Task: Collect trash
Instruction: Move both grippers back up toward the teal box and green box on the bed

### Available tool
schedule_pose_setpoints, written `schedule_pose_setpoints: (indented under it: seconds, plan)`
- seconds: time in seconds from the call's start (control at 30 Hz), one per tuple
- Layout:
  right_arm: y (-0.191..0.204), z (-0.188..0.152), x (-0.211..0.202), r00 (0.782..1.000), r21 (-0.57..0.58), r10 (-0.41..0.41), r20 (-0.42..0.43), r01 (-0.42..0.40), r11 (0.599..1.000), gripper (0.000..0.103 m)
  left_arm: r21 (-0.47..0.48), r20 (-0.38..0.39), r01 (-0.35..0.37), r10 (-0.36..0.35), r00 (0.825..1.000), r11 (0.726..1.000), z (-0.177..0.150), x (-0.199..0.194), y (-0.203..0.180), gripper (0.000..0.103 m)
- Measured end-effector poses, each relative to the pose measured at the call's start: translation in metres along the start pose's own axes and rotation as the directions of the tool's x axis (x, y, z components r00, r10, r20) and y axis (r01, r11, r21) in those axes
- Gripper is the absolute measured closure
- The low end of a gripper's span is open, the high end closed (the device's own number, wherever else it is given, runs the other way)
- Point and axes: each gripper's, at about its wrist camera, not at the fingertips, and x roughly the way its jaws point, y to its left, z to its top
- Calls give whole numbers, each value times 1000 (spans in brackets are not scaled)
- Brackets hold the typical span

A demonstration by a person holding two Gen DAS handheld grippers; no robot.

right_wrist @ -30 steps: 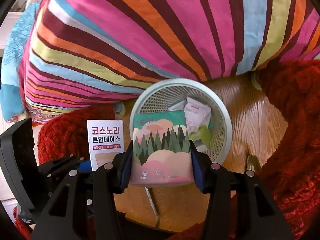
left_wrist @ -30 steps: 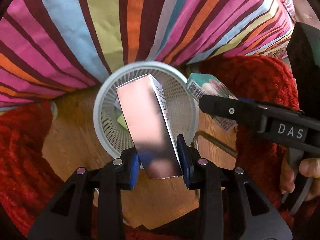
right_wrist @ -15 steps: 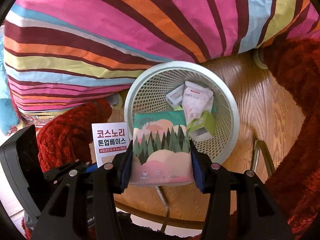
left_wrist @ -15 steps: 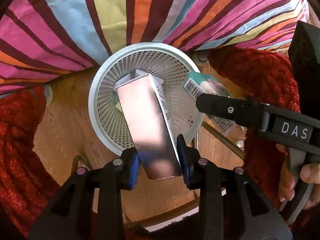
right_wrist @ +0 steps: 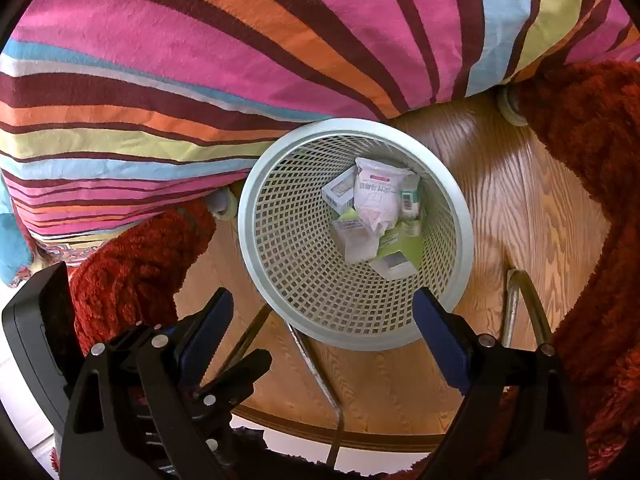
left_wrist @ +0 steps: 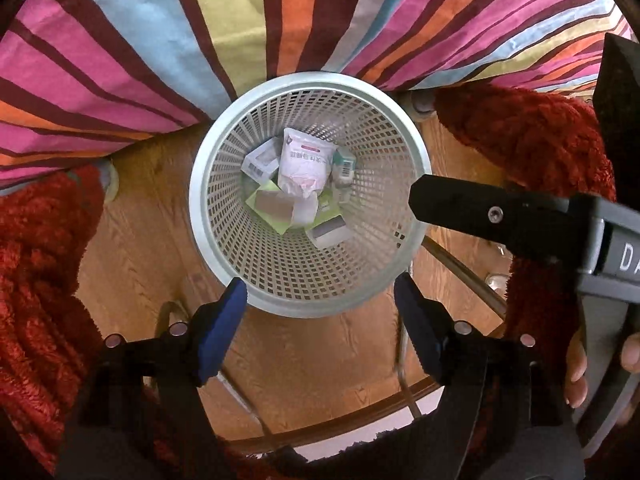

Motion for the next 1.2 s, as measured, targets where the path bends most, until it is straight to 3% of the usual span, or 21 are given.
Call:
schedule_pose_setpoints:
  seconds: [0.33,0.67,0.83,0.97,1.13,1.2]
  plan:
    - [2,-3,-5,1000,-4,5,26,-5,1000,14,-27,74,-23,25,997,999,-7,-18,5,29]
    - [13,-13,-33,988,-71,50,145,-41,997,8,-21,196,-86,88,977,996,-20,-51,6,29]
    - [21,-20,-70,952,-139,115,284,-78,987,8,-16,270,-116,116,956,993,-24,-72,3,29]
    - [30,-21,-103,905,-203,174,388,-100,974,8,0,333,-124,117,936,992,-29,-91,-1,29]
    - [47,-23,-126,873,-293,199,445,-68,954,8,6,445,-128,112,889,992,-36,-126,-1,29]
    - [53,-27,-138,848,-336,206,488,-35,941,8,-2,476,-134,119,871,991,-36,-138,-1,29]
